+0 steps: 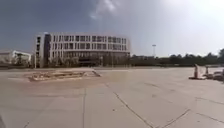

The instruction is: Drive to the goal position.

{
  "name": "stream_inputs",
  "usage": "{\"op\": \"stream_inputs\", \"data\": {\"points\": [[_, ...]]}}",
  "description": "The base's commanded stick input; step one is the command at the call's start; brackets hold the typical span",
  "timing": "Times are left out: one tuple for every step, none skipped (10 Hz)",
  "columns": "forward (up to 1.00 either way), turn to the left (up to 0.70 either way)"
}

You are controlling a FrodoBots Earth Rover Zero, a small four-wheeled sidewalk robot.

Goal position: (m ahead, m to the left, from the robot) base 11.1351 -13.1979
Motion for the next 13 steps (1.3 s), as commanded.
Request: {"op": "stream_inputs", "data": {"points": [[0.7,-0.31],[0.7,-0.35],[0.7,-0.31],[0.7,-0.18],[0.7,0.0],[0.7,0.0],[0.7,0.0],[0.7,0.0],[0.7,0.0],[0.7,0.0],[0.7,0.0],[0.7,0.0],[0.7,0.0]]}}
